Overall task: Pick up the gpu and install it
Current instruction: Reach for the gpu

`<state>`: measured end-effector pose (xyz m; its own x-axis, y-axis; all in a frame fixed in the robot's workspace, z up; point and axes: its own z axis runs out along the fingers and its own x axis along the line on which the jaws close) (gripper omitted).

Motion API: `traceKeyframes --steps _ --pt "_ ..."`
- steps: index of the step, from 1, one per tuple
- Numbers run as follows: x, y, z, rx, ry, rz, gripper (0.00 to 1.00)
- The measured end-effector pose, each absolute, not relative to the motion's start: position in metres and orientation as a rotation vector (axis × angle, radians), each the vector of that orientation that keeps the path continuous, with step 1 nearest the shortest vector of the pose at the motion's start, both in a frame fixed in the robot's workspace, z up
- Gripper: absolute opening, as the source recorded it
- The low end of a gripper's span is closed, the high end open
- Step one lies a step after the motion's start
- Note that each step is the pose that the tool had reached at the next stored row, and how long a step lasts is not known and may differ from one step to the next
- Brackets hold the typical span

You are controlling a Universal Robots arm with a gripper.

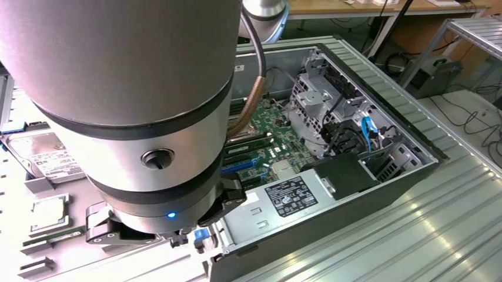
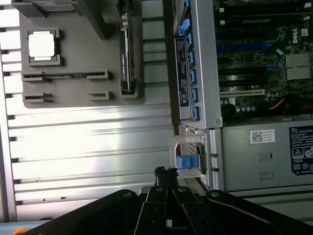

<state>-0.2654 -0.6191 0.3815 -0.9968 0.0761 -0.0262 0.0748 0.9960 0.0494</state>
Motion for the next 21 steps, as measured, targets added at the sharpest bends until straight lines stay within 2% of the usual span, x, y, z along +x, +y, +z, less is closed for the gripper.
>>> traceKeyframes --steps 14,21 --pt "-0.265 -0.628 0.381 0.118 3.110 0.075 0.11" --pt "-0.266 -0.609 0.381 0.118 3.110 0.075 0.11"
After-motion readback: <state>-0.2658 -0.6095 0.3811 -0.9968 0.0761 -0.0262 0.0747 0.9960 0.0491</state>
